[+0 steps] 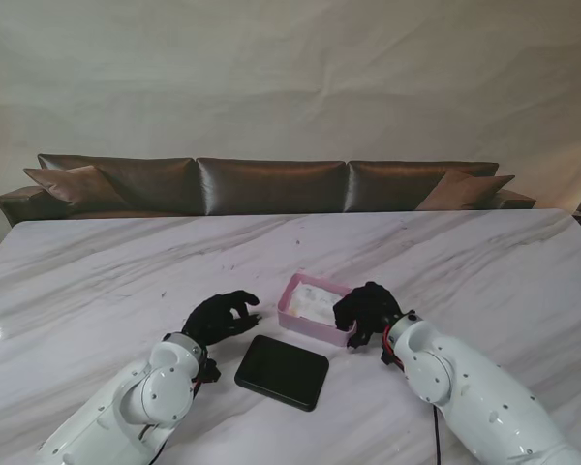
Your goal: Refill a tissue box and feed the first sheet
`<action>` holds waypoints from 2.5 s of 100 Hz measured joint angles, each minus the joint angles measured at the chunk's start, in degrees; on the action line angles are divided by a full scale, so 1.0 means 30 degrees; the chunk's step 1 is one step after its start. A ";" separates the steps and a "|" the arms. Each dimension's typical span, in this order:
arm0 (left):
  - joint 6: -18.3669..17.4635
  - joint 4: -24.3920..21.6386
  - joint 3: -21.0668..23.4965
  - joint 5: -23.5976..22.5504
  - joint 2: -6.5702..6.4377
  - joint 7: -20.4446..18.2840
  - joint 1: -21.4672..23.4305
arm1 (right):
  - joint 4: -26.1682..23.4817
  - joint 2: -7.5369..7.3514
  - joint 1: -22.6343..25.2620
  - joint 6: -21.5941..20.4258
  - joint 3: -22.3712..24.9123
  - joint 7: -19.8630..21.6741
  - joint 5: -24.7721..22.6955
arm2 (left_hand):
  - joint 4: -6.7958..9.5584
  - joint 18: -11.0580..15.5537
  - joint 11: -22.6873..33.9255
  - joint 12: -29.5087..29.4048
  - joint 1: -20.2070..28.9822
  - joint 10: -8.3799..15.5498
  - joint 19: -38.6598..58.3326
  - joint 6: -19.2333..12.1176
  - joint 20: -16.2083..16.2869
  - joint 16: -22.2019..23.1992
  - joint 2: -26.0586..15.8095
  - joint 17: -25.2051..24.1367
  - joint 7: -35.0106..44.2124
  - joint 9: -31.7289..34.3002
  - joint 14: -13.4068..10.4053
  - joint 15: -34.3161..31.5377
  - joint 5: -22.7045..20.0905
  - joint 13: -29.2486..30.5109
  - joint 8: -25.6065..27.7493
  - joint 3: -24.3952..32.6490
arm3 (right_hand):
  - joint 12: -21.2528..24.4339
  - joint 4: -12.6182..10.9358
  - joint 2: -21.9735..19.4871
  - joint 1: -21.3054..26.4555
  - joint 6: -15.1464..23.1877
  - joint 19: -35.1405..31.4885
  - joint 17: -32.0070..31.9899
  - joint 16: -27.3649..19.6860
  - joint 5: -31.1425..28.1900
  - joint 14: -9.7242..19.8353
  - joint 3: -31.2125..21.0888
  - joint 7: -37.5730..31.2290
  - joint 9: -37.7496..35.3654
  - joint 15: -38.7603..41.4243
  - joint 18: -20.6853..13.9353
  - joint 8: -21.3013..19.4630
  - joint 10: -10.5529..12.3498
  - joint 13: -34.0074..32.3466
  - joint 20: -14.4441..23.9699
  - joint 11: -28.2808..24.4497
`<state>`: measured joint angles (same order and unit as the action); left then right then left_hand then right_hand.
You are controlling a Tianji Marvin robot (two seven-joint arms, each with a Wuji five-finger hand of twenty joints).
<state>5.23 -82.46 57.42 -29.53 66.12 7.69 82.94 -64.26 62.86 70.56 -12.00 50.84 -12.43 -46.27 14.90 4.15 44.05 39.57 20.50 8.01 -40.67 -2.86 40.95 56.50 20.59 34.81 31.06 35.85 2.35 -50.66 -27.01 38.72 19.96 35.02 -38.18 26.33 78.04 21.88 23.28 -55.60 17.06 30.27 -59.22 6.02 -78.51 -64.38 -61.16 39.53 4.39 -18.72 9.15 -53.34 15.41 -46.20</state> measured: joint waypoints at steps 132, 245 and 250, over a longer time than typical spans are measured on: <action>0.0220 -0.0565 0.0648 -0.0193 -0.0029 0.0354 0.0808 | -0.1975 0.0645 0.1359 0.3076 0.1949 0.1309 0.2948 | 0.0000 -0.0186 -0.0001 0.0000 0.0022 -0.0095 0.0000 0.0003 0.0179 0.0291 0.0000 -0.0441 -0.0002 0.0000 0.0124 -0.0459 -0.0021 -0.0075 0.0000 0.0000 | -1.0438 -0.5587 0.2753 0.1521 -0.3498 -0.3270 0.4882 0.5054 -0.4895 -0.2729 0.1783 -0.8076 -0.3968 0.5331 1.0243 -1.4617 -0.1493 -0.2866 0.7897 -0.7947; -0.6636 0.2803 -0.3440 -0.0303 0.1484 0.5625 -0.2769 | -1.2481 0.0844 0.6937 0.8355 0.6779 0.5093 1.3042 | -0.3432 -0.0085 -0.0181 -0.0415 0.1602 -0.0134 0.0001 0.0004 -0.0501 0.0018 0.1284 0.1541 0.0036 0.0000 -0.0208 -0.1047 -0.0043 0.1273 0.0000 -0.0299 | -1.0521 -0.9064 0.2794 0.4135 -0.4599 -0.3444 0.6400 0.5077 -0.5560 -0.2798 0.1387 -0.8520 -0.4660 0.5336 1.1365 -1.4657 -0.2561 -0.3349 0.8598 -1.0921; -0.6622 0.2877 -0.3521 -0.0449 0.1500 0.5862 -0.2779 | -1.2481 0.0856 0.6942 0.8350 0.6798 0.5143 1.3033 | -0.3432 -0.0063 -0.0181 -0.0423 0.1686 -0.0134 0.0001 0.0004 -0.0616 0.0018 0.1520 0.1571 0.0040 0.0000 -0.0239 -0.1206 -0.0043 0.1308 0.0000 0.0048 | -1.0521 -0.9064 0.2795 0.4135 -0.4607 -0.3446 0.6409 0.5088 -0.5560 -0.2798 0.1323 -0.8520 -0.4661 0.5336 1.1365 -1.4657 -0.2566 -0.3349 0.8598 -1.0937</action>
<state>-14.64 -73.83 46.86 -30.88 70.62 25.27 74.60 -101.70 65.43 91.39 13.05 71.23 3.00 -7.17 4.61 3.96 43.51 38.30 25.56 7.61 -40.67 -2.85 39.11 56.55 25.15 39.52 31.18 35.84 1.63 -54.28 -27.14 42.64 19.96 35.16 -69.74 -0.86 86.42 34.29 9.46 -65.94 36.29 45.53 -75.90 -2.38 -74.55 -89.94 -75.14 55.53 38.48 -62.69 1.45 -63.39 41.20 -79.01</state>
